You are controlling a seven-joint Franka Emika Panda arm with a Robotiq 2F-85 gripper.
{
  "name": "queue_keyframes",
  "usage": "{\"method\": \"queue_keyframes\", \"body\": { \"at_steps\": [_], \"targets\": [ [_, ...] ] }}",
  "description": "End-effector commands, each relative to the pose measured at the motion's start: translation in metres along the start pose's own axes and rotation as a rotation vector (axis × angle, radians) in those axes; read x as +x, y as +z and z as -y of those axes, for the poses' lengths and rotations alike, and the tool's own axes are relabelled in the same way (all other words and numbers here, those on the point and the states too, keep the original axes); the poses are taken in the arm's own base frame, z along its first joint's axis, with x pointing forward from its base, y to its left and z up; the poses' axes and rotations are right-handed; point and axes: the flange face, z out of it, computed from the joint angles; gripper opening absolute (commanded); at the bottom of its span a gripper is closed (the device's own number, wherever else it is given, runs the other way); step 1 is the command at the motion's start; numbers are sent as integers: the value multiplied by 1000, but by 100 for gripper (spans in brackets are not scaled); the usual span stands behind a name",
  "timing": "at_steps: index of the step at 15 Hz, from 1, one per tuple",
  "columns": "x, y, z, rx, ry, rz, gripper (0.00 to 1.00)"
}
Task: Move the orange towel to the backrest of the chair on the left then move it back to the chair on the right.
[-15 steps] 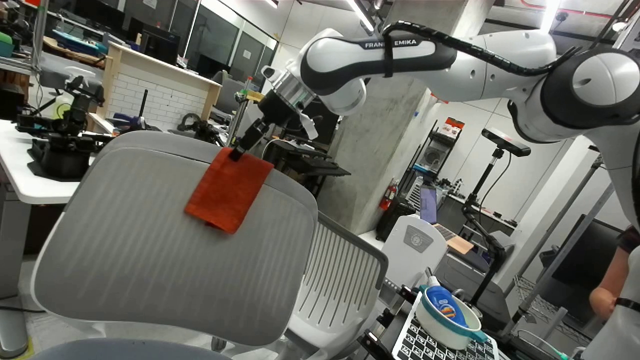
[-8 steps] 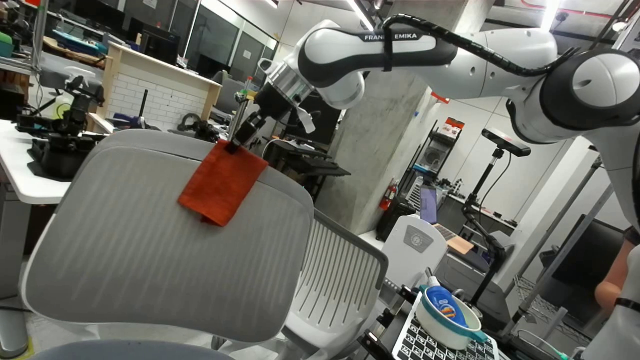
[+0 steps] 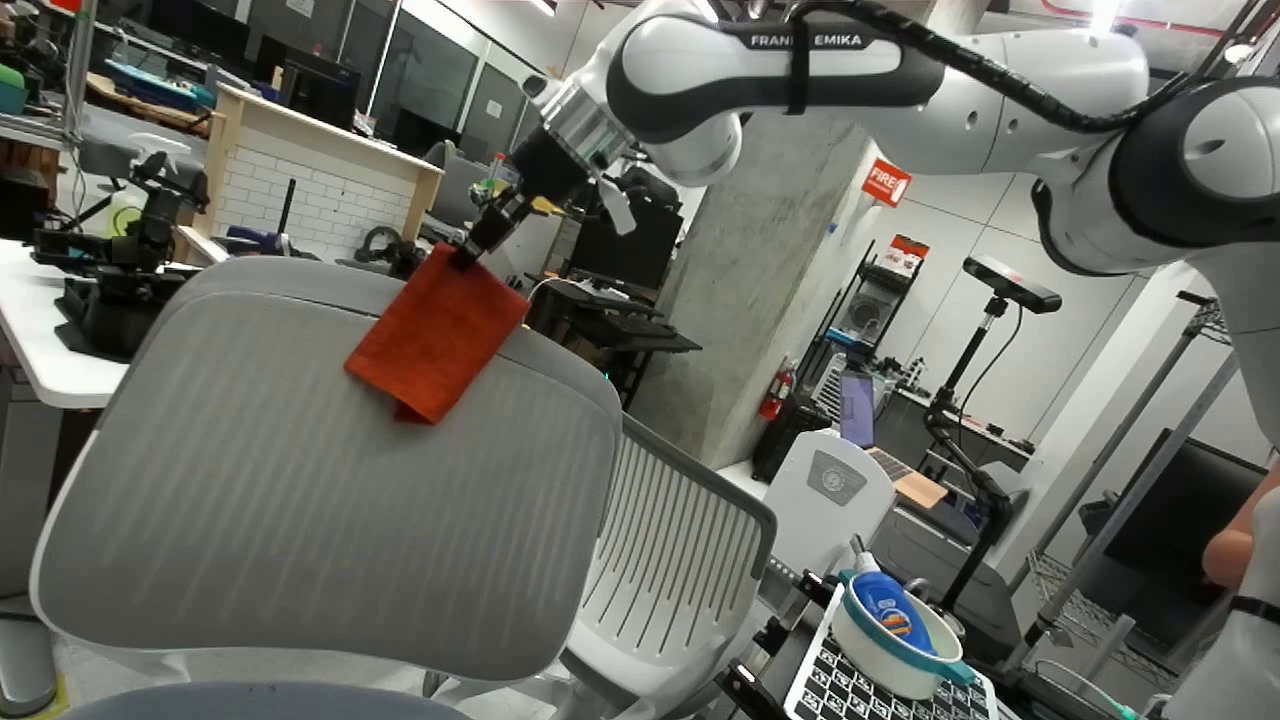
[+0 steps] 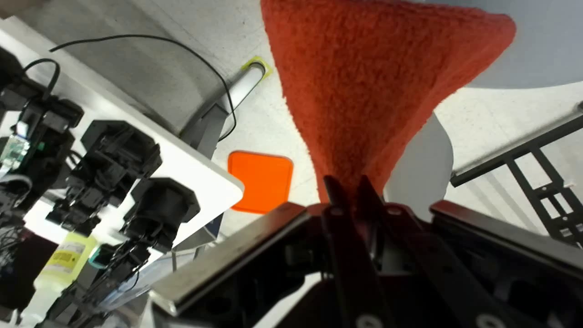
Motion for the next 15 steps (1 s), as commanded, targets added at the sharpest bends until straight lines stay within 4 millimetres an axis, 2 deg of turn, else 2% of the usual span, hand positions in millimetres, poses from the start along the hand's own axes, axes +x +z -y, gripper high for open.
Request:
{"method": "queue_keyframes", "body": {
  "at_steps": [1, 3, 5, 7, 9, 12, 15],
  "targets": [
    [18, -93, 1, -72, 9, -46, 3],
    [22, -142, -7, -108, 34, -77, 3],
    [16, -182, -21, -137, 62, -97, 3],
    [1, -210, -42, -162, 105, -103, 3],
    [-22, -232, -68, -186, 163, -95, 3],
    [-68, -264, -104, -218, 274, -77, 3],
    [-115, -283, -127, -243, 363, -60, 3]
  ]
}}
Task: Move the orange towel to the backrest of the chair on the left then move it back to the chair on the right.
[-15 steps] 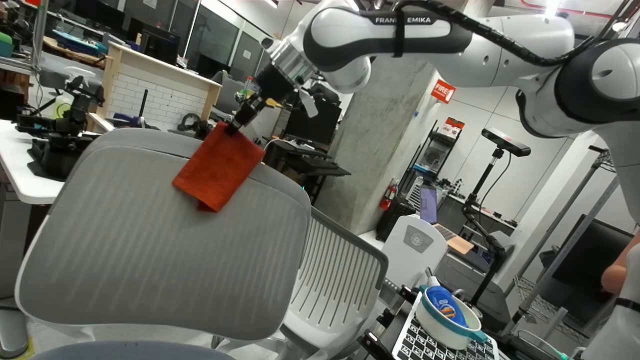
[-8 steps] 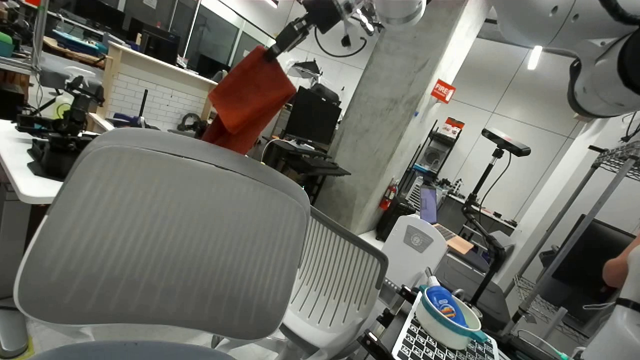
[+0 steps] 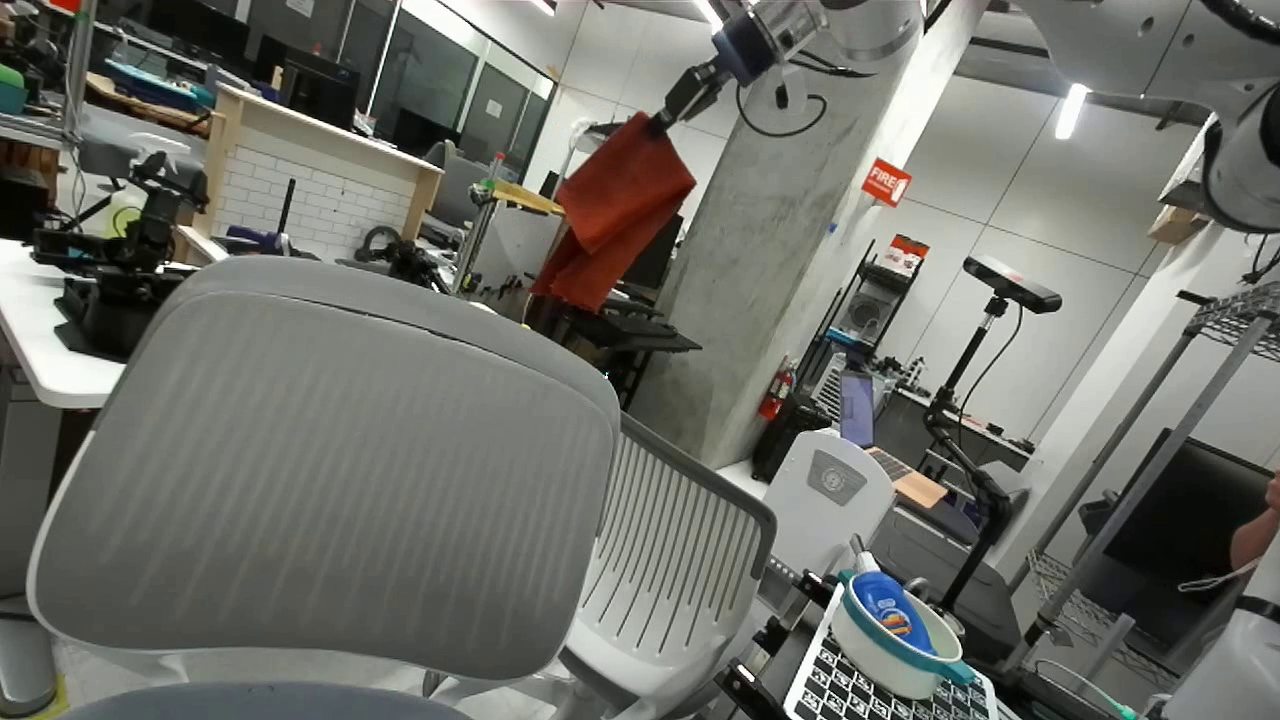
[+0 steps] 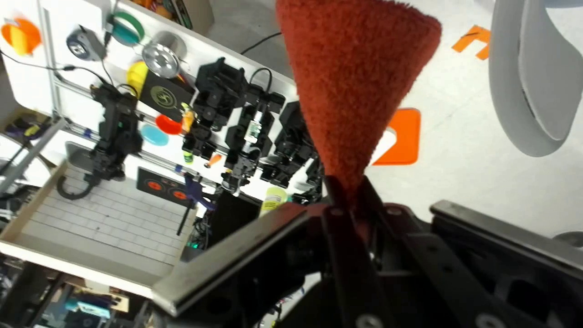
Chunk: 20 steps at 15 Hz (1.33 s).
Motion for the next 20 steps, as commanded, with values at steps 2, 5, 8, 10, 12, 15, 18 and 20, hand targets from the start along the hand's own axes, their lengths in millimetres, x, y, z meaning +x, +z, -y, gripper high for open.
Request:
{"method": "queue_keyframes", "body": {
  "at_steps": [2, 5, 8, 10, 12, 15, 18, 20],
  "targets": [
    [-55, -22, -32, -31, 116, 49, 3],
    [-84, -8, -37, -36, 148, 101, 3],
    [-103, 17, -30, -21, 164, 153, 3],
    [-113, 35, -20, -1, 173, 186, 3],
    [-118, 52, -4, 14, 170, 213, 3],
    [-120, 73, 25, 31, 162, 246, 3],
    [-116, 87, 55, 45, 144, 260, 3],
    [-111, 92, 75, 55, 129, 265, 3]
  ]
}}
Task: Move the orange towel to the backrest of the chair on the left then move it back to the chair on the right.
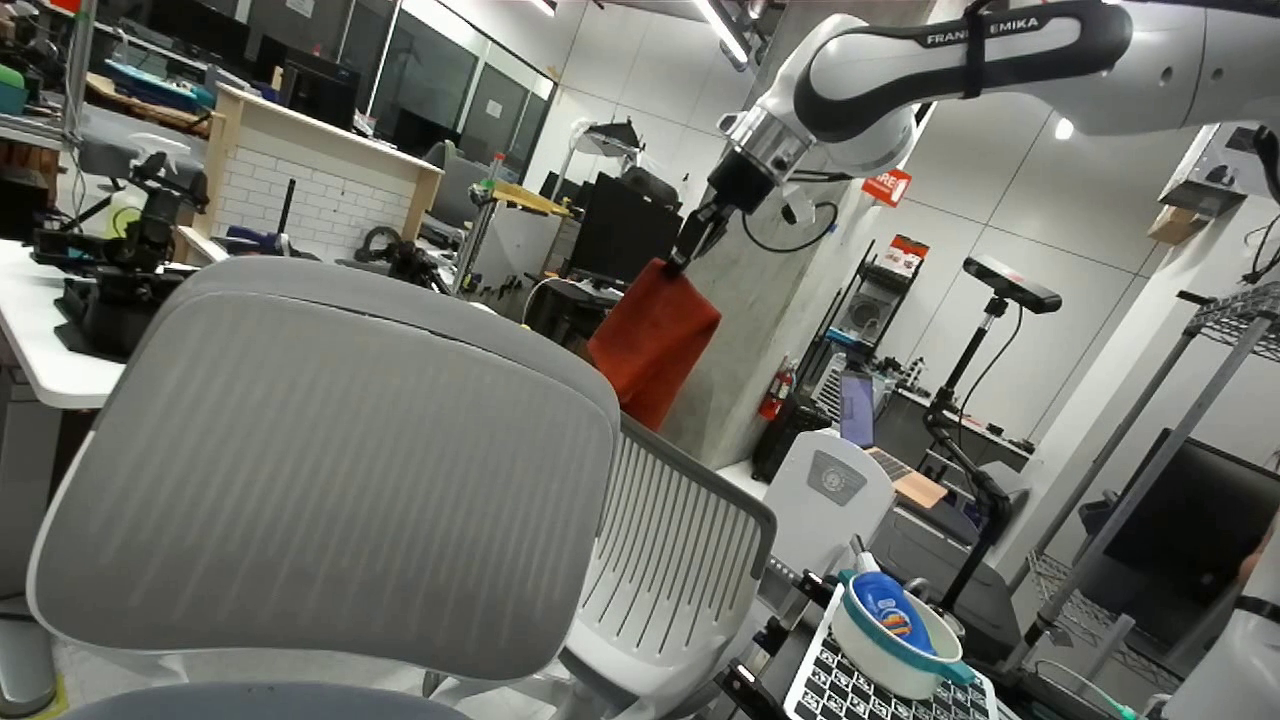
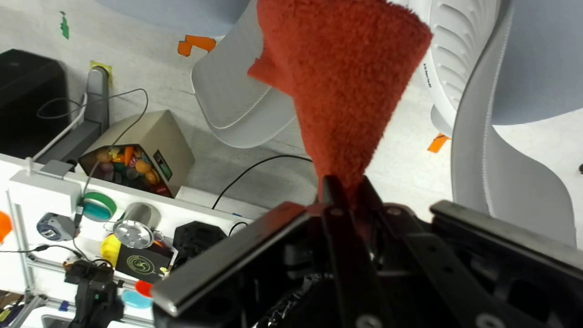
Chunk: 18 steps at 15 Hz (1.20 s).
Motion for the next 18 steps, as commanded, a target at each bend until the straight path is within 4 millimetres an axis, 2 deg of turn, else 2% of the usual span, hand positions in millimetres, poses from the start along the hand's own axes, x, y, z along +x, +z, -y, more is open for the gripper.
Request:
{"method": "queue_keyframes", "body": {
  "at_steps": [1, 5, 9, 13, 18],
  "targets": [
    [4, 2, 31, -6, -17, -6, 3],
    [8, 13, 55, 4, -39, 5, 3],
    [7, 20, 62, 10, -44, 19, 3],
    [3, 23, 44, 6, -14, 23, 3],
    [-11, 32, 1, -10, 46, 33, 3]
  ]
}}
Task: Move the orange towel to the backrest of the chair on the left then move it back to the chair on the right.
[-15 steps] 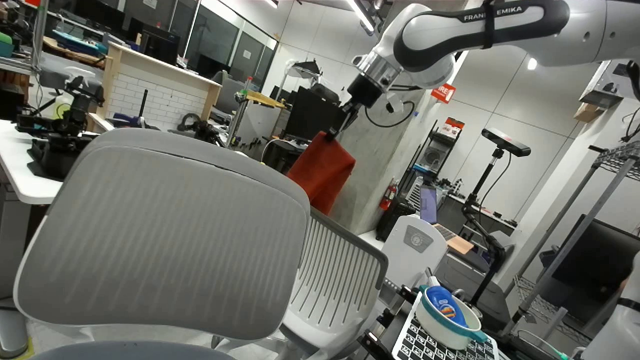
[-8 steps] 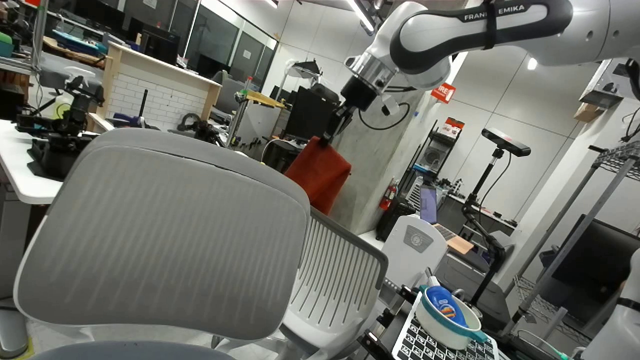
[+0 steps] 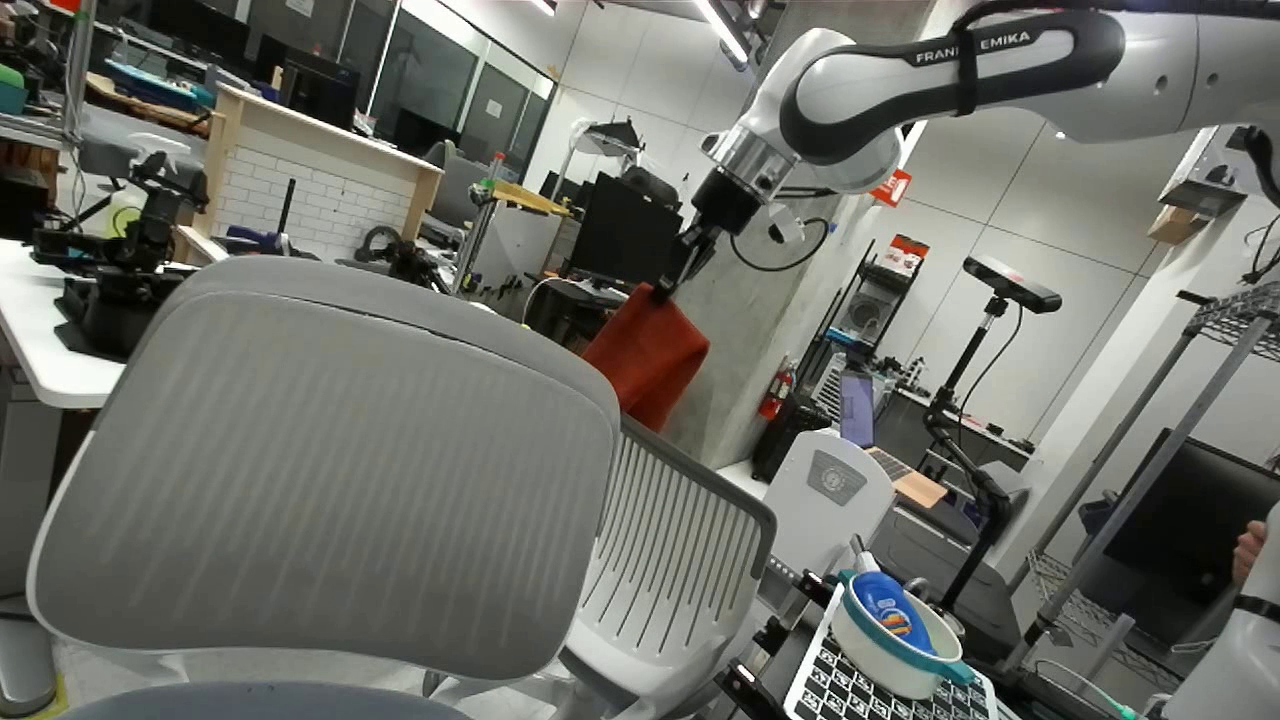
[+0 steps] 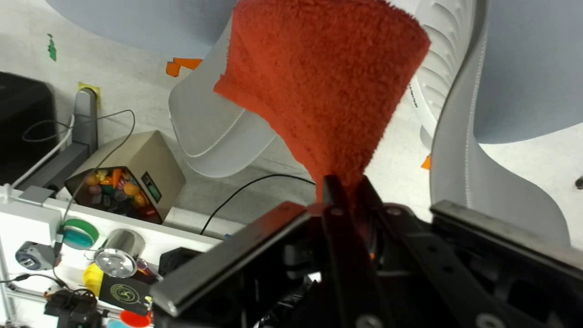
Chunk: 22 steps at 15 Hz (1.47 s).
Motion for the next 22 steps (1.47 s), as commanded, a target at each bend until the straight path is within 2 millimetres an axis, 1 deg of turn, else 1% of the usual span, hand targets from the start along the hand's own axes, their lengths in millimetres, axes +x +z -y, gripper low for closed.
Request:
{"method": "queue_keyframes", "body": {
  "at_steps": [1, 3, 4, 7, 10, 19, 22],
  "targets": [
    [-7, 7, -32, -23, 44, -10, 3],
    [-12, 14, -45, -31, 62, -7, 3],
    [-13, 17, -48, -33, 66, -3, 3],
    [-13, 25, -45, -37, 63, 2, 3],
    [-11, 29, -33, -39, 43, 9, 3],
    [9, 38, 25, -49, -34, 20, 3],
    [13, 38, 35, -50, -45, 20, 3]
  ]
}}
